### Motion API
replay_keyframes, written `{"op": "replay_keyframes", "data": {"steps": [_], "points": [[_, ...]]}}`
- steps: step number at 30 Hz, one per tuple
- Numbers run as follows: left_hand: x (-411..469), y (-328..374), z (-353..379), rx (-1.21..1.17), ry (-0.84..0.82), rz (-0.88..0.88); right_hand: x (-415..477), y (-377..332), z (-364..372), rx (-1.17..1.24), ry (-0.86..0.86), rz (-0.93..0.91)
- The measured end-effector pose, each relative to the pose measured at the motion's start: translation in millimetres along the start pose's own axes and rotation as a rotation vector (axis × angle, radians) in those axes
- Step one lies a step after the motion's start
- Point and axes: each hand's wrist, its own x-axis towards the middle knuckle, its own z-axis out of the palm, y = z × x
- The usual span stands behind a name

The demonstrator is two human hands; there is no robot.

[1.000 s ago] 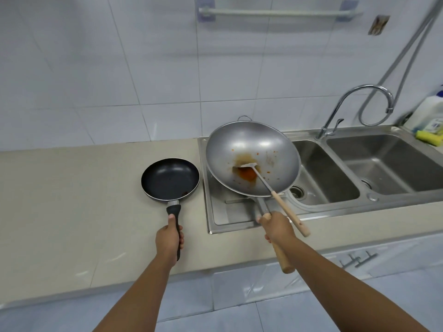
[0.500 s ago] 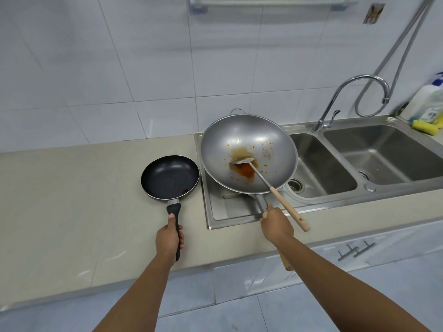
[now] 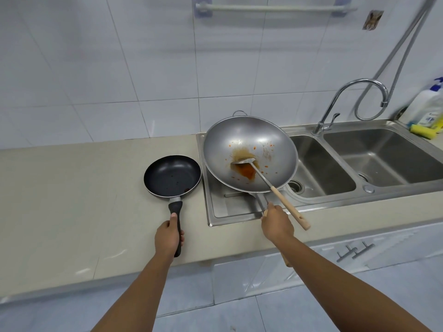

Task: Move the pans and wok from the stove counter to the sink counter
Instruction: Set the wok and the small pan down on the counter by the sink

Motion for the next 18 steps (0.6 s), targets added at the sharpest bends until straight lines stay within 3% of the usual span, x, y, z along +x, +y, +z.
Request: {"op": "replay_keyframes", "data": {"steps": [5,10,18], "points": [[-7.7,2.2,-0.6,0.211,0.119,0.065,-4.9,0.1,-5.4,0.028,0.016,-0.014],[-19.6,26.2,16.1,0.472,0.252,0.383,-5.5,1.8,-16.0,0.142,0.095,-0.054],[-38.2,67.7,122.8,0.836,-0.192,0.702,5.3,65.3,-42.2,-0.059,0.028,-0.029]]}}
